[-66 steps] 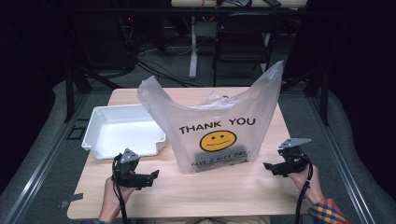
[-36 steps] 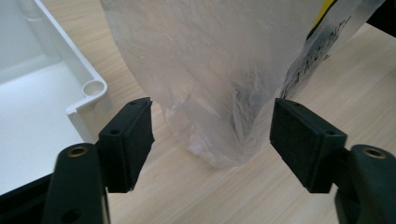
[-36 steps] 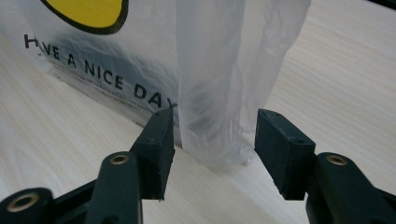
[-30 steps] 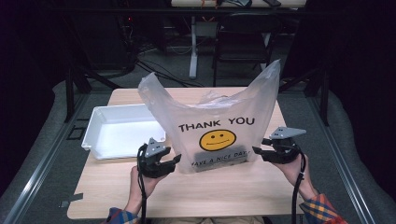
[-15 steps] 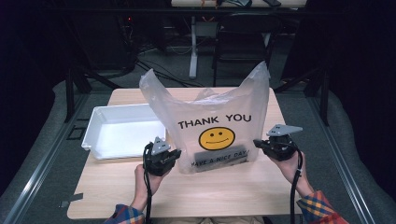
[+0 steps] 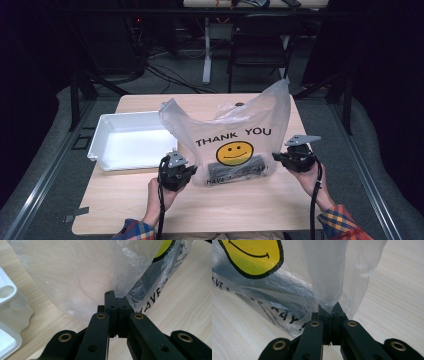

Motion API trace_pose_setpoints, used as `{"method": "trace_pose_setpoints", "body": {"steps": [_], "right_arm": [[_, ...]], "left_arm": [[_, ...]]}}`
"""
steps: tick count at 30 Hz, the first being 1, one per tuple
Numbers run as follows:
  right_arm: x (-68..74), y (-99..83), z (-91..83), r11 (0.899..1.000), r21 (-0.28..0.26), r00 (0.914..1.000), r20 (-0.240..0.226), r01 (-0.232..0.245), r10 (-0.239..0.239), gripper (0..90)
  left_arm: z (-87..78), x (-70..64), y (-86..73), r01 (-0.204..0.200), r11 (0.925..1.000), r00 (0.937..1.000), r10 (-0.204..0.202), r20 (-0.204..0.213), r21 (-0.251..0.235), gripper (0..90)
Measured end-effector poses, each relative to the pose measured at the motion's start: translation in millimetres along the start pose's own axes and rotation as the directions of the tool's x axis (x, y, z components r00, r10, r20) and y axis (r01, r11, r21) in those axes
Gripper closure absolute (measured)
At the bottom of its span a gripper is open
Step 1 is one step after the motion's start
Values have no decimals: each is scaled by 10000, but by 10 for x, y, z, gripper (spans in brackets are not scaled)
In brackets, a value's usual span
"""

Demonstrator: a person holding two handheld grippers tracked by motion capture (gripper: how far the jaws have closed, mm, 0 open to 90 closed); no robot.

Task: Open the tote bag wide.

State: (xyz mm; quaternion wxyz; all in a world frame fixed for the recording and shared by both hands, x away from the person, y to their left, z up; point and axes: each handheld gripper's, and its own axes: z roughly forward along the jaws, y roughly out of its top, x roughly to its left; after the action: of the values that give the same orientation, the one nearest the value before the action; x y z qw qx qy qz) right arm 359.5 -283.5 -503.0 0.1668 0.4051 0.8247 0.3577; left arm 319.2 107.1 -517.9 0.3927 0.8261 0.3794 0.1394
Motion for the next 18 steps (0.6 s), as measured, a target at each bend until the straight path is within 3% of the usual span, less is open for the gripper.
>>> {"method": "trace_pose_setpoints", "body": {"steps": [1,7,8,13,16,18], "right_arm": [[-11,-6,1,9996,281,9999,81,95,-97,900],[5,-82,125,9977,651,9997,-145,-204,214,900],[2,-99,143,9951,985,9999,-150,-57,72,900],[51,-133,209,9937,1117,9996,-254,-63,92,900],[79,-125,215,9932,1162,9990,-411,-113,161,900],[89,-125,219,9937,1108,9987,-470,-155,208,900]], "left_arm": [[13,-8,-4,-39,10000,10000,40,-38,62,897],[59,-37,-18,-219,9991,9997,223,-105,359,897],[71,-35,-29,-223,9988,9996,230,-155,447,897],[81,-15,-54,-203,9980,9998,208,-80,596,875],[36,-38,-32,-100,9995,9998,94,175,316,702],[5,-58,-10,-167,9998,9996,164,213,130,677]]}}
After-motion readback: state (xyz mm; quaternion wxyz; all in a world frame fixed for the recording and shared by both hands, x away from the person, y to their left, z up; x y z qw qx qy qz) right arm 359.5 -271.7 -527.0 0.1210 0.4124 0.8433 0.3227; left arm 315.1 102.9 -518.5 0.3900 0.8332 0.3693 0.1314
